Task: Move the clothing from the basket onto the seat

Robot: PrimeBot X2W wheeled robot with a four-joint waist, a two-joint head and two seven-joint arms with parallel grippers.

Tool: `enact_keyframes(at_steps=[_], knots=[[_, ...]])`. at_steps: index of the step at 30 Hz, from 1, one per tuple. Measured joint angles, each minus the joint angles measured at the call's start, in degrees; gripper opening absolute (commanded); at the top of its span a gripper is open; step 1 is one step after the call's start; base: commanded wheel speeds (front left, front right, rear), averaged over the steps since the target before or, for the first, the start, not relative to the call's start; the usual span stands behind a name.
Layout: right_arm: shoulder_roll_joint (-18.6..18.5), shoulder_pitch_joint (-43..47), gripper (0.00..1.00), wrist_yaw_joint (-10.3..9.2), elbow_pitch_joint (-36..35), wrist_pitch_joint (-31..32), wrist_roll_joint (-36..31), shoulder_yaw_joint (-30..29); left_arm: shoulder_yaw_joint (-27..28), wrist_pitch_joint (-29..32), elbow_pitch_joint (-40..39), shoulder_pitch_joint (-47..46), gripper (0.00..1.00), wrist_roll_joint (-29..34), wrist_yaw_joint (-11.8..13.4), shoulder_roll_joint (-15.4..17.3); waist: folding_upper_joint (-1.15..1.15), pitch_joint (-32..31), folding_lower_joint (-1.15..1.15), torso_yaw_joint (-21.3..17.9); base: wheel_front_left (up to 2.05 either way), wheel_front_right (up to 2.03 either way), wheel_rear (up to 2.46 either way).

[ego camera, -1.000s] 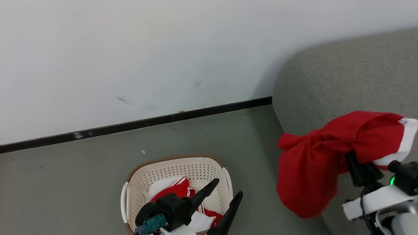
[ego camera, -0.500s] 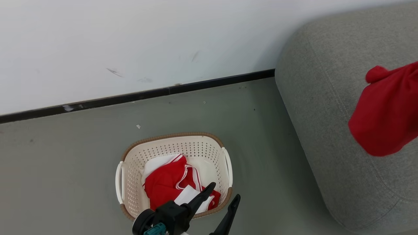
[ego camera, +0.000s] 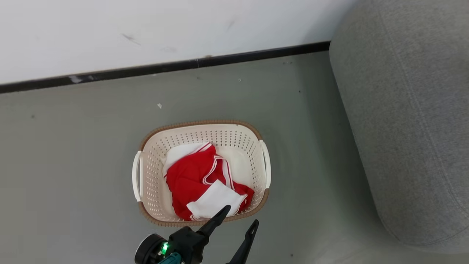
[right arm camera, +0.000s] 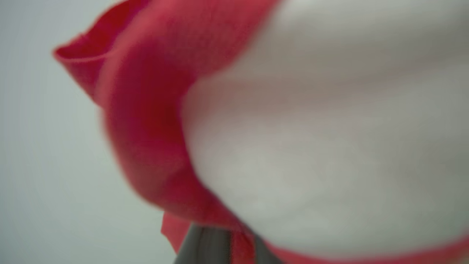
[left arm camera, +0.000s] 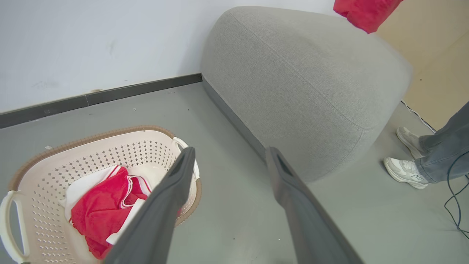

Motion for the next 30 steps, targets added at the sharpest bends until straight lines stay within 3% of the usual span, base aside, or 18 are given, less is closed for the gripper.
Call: enact_keyframes(at_steps=[12,30], knots=[[-4.24,-10.8,0.0,0.0,9.75,2.0,0.73,-8.04,1.74,2.41,-3.59,0.99,1.0,1.43,2.52,2.27,0.0,7.19,0.0,1.69,0.0,0.0,0.0],[-8.06,-26.98,0.0,0.0,15.19,2.35,0.04,-8.49,1.9,4.36,-9.62,1.34,1.0,1.82,2.66,3.91,0.0,17.05,0.0,3.54,0.0,0.0,0.0]])
